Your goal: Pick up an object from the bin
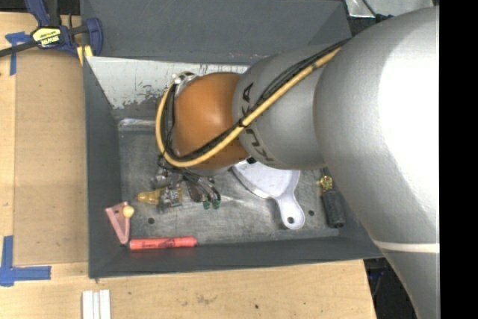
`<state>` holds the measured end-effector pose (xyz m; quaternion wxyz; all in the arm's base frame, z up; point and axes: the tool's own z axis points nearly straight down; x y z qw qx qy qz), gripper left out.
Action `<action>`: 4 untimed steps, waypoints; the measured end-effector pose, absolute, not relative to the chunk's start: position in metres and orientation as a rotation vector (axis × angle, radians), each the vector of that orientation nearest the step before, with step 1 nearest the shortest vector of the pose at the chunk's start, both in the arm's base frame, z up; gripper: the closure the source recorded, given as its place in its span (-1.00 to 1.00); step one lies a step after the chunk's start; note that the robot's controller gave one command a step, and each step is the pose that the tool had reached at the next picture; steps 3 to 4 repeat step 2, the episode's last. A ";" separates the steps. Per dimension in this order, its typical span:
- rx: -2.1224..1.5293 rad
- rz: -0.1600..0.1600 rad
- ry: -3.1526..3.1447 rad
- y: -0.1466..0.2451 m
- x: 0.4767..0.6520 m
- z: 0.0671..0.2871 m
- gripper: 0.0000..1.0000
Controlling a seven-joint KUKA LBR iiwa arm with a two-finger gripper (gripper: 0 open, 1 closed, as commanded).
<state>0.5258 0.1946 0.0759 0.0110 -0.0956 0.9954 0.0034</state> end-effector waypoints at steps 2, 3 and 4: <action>-0.244 0.002 3.127 0.175 0.511 0.224 1.00; -0.244 0.002 3.127 0.175 0.511 0.224 1.00; -0.244 0.002 3.127 0.175 0.511 0.224 1.00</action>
Offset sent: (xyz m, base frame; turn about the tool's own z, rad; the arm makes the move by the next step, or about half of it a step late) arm -0.0163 -0.0199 0.1463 0.0339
